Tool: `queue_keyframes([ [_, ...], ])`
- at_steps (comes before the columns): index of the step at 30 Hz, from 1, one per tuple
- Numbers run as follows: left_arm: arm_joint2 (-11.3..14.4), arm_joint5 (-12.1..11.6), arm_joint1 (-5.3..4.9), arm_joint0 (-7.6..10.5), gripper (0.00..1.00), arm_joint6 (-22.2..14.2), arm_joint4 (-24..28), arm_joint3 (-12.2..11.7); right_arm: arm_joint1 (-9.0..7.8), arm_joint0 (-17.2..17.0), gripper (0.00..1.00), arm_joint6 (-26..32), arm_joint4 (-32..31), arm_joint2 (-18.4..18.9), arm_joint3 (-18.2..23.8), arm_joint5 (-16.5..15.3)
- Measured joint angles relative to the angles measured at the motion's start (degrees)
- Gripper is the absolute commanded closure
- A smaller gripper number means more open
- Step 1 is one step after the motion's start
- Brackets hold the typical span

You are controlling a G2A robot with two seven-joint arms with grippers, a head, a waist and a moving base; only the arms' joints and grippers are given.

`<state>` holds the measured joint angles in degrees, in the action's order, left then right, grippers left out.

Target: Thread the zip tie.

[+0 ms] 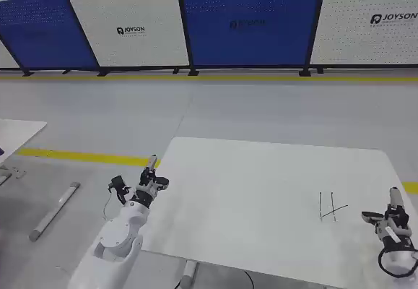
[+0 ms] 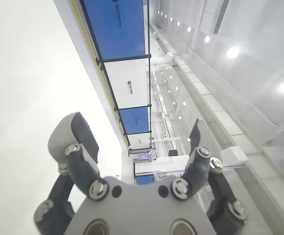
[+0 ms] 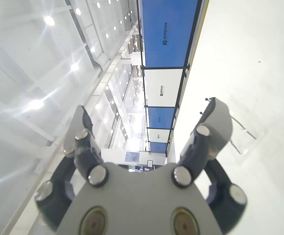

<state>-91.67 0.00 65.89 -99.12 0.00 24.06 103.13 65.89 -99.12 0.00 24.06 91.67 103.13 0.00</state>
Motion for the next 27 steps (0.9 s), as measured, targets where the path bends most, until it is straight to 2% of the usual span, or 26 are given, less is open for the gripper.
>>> queue_keyframes([
  [1,0.0,0.0,0.00,0.00,0.22,0.0,0.0,0.0,0.00,0.0,0.00,0.0,0.0,0.0,0.0,0.0],
  [2,0.0,0.0,0.00,0.00,0.00,0.0,0.0,0.0,0.00,0.0,0.22,0.0,0.0,0.0,0.0,0.0],
  [3,0.0,0.0,0.00,0.00,0.00,0.0,0.0,0.0,0.00,0.0,0.22,0.0,0.0,0.0,0.0,0.0],
  [4,0.0,0.0,0.00,0.00,0.22,0.0,0.0,0.0,0.00,0.0,0.22,0.0,0.0,0.0,0.0,0.0],
  [5,0.0,0.0,0.00,0.00,0.22,0.0,0.0,0.0,0.00,0.0,0.22,0.0,0.0,0.0,0.0,0.0],
  [6,0.0,0.0,0.00,0.00,0.00,0.0,0.0,0.0,0.00,0.0,0.22,0.0,0.0,0.0,0.0,0.0],
  [7,0.0,0.0,0.00,0.00,0.22,0.0,0.0,0.0,0.00,0.0,0.22,0.0,0.0,0.0,0.0,0.0],
  [9,0.0,0.0,0.00,0.00,0.22,0.0,0.0,0.0,0.00,0.0,0.22,0.0,0.0,0.0,0.0,0.0],
  [10,0.0,0.0,0.00,0.00,0.00,0.0,0.0,0.0,0.00,0.0,0.22,0.0,0.0,0.0,0.0,0.0],
  [11,0.0,0.0,0.00,0.00,0.00,0.0,0.0,0.0,0.00,0.0,0.00,0.0,0.0,0.0,0.0,0.0],
  [12,0.0,0.0,0.00,0.00,0.00,0.0,0.0,0.0,0.00,0.0,0.00,0.0,0.0,0.0,0.0,0.0],
  [13,0.0,0.0,0.00,0.00,0.00,0.0,0.0,0.0,0.00,0.0,0.22,0.0,0.0,0.0,0.0,0.0],
  [14,0.0,0.0,0.00,0.00,0.22,0.0,0.0,0.0,0.00,0.0,0.00,0.0,0.0,0.0,0.0,0.0],
  [15,0.0,0.0,0.00,0.00,0.22,0.0,0.0,0.0,0.00,0.0,0.22,0.0,0.0,0.0,0.0,0.0],
  [16,0.0,0.0,0.00,0.00,0.00,0.0,0.0,0.0,0.00,0.0,0.00,0.0,0.0,0.0,0.0,0.0],
  [17,0.0,0.0,0.00,0.00,0.22,0.0,0.0,0.0,0.00,0.0,0.00,0.0,0.0,0.0,0.0,0.0],
  [18,0.0,0.0,0.00,0.00,0.22,0.0,0.0,0.0,0.00,0.0,0.00,0.0,0.0,0.0,0.0,0.0],
  [19,0.0,0.0,0.00,0.00,0.00,0.0,0.0,0.0,0.00,0.0,0.22,0.0,0.0,0.0,0.0,0.0],
  [20,0.0,0.0,0.00,0.00,0.22,0.0,0.0,0.0,0.00,0.0,0.22,0.0,0.0,0.0,0.0,0.0],
  [21,0.0,0.0,0.00,0.00,0.22,0.0,0.0,0.0,0.00,0.0,0.00,0.0,0.0,0.0,0.0,0.0],
  [22,0.0,0.0,0.00,0.00,0.22,0.0,0.0,0.0,0.00,0.0,0.22,0.0,0.0,0.0,0.0,0.0],
  [23,0.0,0.0,0.00,0.00,0.00,0.0,0.0,0.0,0.00,0.0,0.22,0.0,0.0,0.0,0.0,0.0],
  [24,0.0,0.0,0.00,0.00,0.00,0.0,0.0,0.0,0.00,0.0,0.00,0.0,0.0,0.0,0.0,0.0],
  [25,0.0,0.0,0.00,0.00,0.00,0.0,0.0,0.0,0.00,0.0,0.22,0.0,0.0,0.0,0.0,0.0],
  [26,0.0,0.0,0.00,0.00,0.00,0.0,0.0,0.0,0.00,0.0,0.00,0.0,0.0,0.0,0.0,0.0],
  [27,0.0,0.0,0.00,0.00,0.00,0.0,0.0,0.0,0.00,0.0,0.00,0.0,0.0,0.0,0.0,0.0],
])
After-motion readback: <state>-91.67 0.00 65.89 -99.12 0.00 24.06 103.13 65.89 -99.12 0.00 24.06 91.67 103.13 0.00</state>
